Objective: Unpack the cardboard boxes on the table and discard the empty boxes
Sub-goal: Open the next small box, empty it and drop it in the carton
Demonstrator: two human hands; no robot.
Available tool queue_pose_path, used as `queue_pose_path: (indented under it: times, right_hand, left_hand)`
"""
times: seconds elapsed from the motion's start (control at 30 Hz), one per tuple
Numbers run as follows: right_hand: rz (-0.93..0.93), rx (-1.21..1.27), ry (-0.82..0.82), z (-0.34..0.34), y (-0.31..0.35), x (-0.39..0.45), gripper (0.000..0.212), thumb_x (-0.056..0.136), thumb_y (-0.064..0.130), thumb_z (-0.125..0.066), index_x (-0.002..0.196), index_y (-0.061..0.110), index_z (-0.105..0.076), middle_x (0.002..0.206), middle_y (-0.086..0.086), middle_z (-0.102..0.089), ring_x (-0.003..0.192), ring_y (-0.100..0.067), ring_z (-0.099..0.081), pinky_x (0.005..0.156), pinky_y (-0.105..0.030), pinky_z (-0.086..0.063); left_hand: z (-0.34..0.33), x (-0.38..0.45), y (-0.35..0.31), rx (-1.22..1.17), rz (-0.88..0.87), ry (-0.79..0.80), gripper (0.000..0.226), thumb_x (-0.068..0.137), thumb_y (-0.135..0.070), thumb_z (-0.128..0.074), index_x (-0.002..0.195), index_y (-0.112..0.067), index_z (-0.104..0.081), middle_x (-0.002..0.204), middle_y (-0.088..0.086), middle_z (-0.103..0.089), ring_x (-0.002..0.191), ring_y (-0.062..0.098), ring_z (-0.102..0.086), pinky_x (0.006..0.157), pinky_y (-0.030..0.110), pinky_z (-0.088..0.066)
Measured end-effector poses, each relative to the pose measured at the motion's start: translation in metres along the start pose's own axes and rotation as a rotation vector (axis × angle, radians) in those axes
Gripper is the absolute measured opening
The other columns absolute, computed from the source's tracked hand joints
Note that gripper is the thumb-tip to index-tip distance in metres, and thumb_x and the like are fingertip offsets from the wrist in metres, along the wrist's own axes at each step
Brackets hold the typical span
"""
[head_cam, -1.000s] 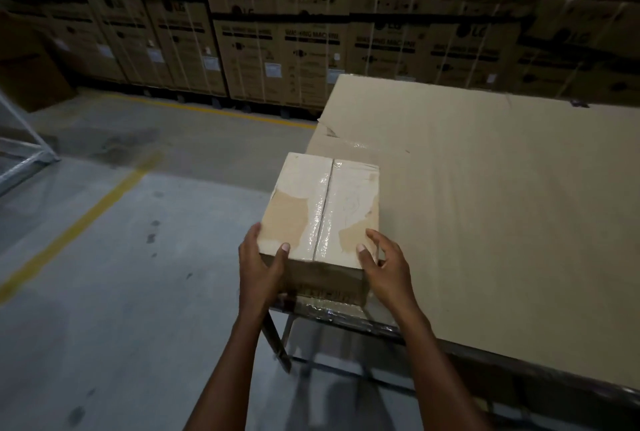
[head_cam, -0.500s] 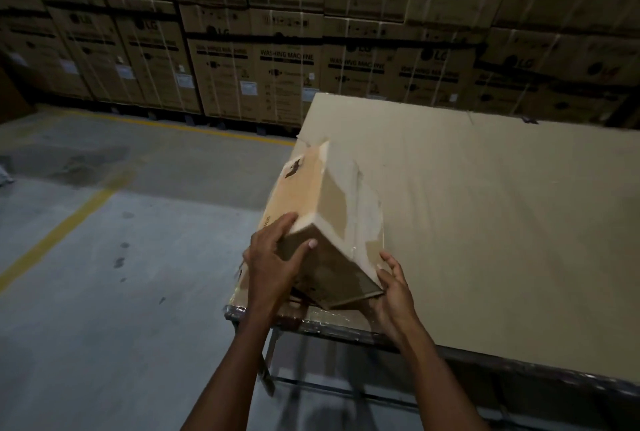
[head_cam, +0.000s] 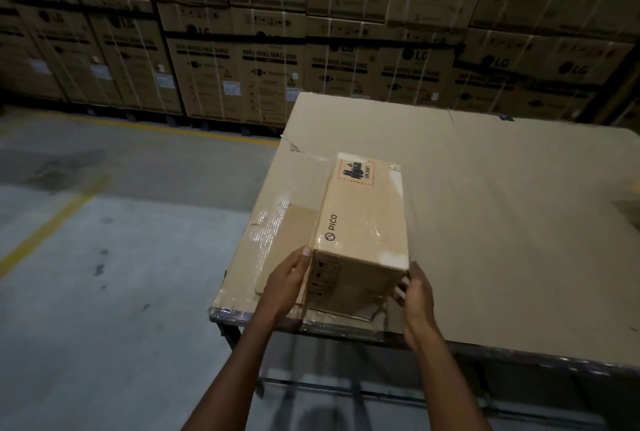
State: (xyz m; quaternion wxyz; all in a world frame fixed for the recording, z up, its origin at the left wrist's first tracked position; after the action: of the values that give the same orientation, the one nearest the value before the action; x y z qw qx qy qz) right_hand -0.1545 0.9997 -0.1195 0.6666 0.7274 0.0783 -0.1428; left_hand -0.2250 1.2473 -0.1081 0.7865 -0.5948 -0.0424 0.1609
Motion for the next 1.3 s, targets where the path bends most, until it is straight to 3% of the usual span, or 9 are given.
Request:
queue_pose_path:
  times: [0.07, 0.2, 0.37, 0.57, 0.77, 0.9, 1.03, 1.13, 1.3]
  right_hand:
    - [0.061, 0.012, 0.016, -0.001, 0.018, -0.001, 0.045, 0.107, 0.049, -0.039, 0.135, 0.022, -0.062, 0.126, -0.004, -0.069, 0.117, -0.025, -0.063, 0.098, -0.044, -0.052]
    - [0.092, -0.028, 0.107, -0.014, 0.041, -0.006, 0.035, 0.104, 0.049, -0.048, 0.131, 0.029, -0.056, 0.117, 0.003, -0.067, 0.104, -0.017, -0.065, 0.074, -0.032, -0.053]
    - [0.101, -0.095, 0.094, -0.015, 0.039, -0.001, 0.044, 0.099, 0.045, -0.061, 0.139, 0.029, -0.05, 0.125, -0.002, -0.064, 0.108, -0.021, -0.066, 0.076, -0.033, -0.057]
    - [-0.003, 0.105, 0.099, 0.003, 0.032, 0.022, 0.036, 0.1, 0.042, -0.058, 0.13, 0.022, -0.06, 0.122, -0.011, -0.069, 0.104, -0.025, -0.064, 0.084, -0.044, -0.055]
    - [-0.313, 0.374, 0.063, 0.027, -0.007, 0.034, 0.038, 0.104, 0.035, -0.052, 0.127, 0.009, -0.065, 0.116, -0.021, -0.074, 0.108, -0.034, -0.069, 0.086, -0.05, -0.059]
    - [-0.427, 0.233, -0.047, 0.049, -0.029, 0.034, 0.025, 0.098, 0.021, -0.056, 0.112, 0.005, -0.069, 0.089, -0.018, -0.075, 0.089, -0.033, -0.069, 0.08, -0.046, -0.059]
    - [-0.42, 0.085, -0.067, 0.061, -0.028, 0.031, 0.023, 0.093, 0.023, -0.061, 0.102, 0.006, -0.075, 0.086, -0.015, -0.078, 0.085, -0.032, -0.072, 0.084, -0.046, -0.059]
    - [-0.356, -0.005, -0.089, 0.071, -0.015, 0.031, 0.023, 0.097, 0.019, -0.055, 0.092, 0.007, -0.075, 0.07, -0.009, -0.074, 0.072, -0.028, -0.067, 0.066, -0.033, -0.055]
    - [-0.095, -0.208, -0.244, 0.091, 0.016, 0.03, 0.028, 0.102, 0.033, -0.052, 0.101, 0.013, -0.071, 0.104, -0.012, -0.072, 0.092, -0.029, -0.066, 0.085, -0.041, -0.054]
  left_hand:
    - [-0.008, -0.003, 0.001, -0.058, 0.042, 0.03, 0.056, 0.092, -0.08, -0.03, 0.124, -0.049, -0.064, 0.118, -0.027, -0.067, 0.112, 0.0, -0.061, 0.098, 0.033, -0.046]
    - [-0.016, -0.013, -0.008, -0.218, 0.101, 0.06, 0.037, 0.098, -0.062, -0.027, 0.124, -0.054, -0.051, 0.113, -0.032, -0.058, 0.104, 0.001, -0.056, 0.086, 0.025, -0.042]
    - [-0.015, -0.014, -0.013, -0.187, 0.043, 0.037, 0.032, 0.099, -0.059, -0.027, 0.104, -0.072, -0.056, 0.099, -0.043, -0.065, 0.098, -0.014, -0.055, 0.079, 0.02, -0.042]
    - [-0.009, -0.009, -0.033, -0.103, -0.151, -0.114, 0.056, 0.088, -0.071, -0.05, 0.138, -0.048, -0.052, 0.133, -0.014, -0.057, 0.111, 0.009, -0.058, 0.07, 0.015, -0.049]
    - [-0.019, 0.004, -0.067, 0.192, -0.376, -0.078, 0.058, 0.086, -0.065, -0.055, 0.142, -0.053, -0.047, 0.132, -0.045, -0.042, 0.126, 0.015, -0.045, 0.099, 0.047, -0.048]
    - [-0.05, 0.009, -0.064, 0.529, -0.386, 0.029, 0.058, 0.089, -0.057, -0.053, 0.145, -0.051, -0.042, 0.153, -0.018, -0.042, 0.136, 0.019, -0.033, 0.109, 0.055, -0.036]
    - [-0.076, 0.01, -0.053, 0.574, -0.35, 0.087, 0.058, 0.093, -0.044, -0.06, 0.147, -0.051, -0.039, 0.155, -0.018, -0.04, 0.139, 0.012, -0.032, 0.113, 0.051, -0.031]
    - [-0.087, 0.009, -0.051, 0.556, -0.351, 0.106, 0.056, 0.095, -0.044, -0.058, 0.148, -0.046, -0.039, 0.154, -0.015, -0.041, 0.141, 0.011, -0.033, 0.114, 0.043, -0.026]
    - [-0.096, 0.014, -0.051, 0.549, -0.331, 0.119, 0.051, 0.095, -0.042, -0.058, 0.144, -0.038, -0.05, 0.15, -0.007, -0.046, 0.137, 0.016, -0.042, 0.114, 0.044, -0.034]
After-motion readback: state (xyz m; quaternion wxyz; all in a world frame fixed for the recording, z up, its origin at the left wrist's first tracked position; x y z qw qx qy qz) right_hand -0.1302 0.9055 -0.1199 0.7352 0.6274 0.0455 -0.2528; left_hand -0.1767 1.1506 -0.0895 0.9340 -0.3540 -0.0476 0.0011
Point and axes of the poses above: each hand's wrist, its own x-axis towards the middle knuckle, its own z-axis out of the back of the hand, y = z × x, the point moved 6 cm from there along x, towards the middle knuckle
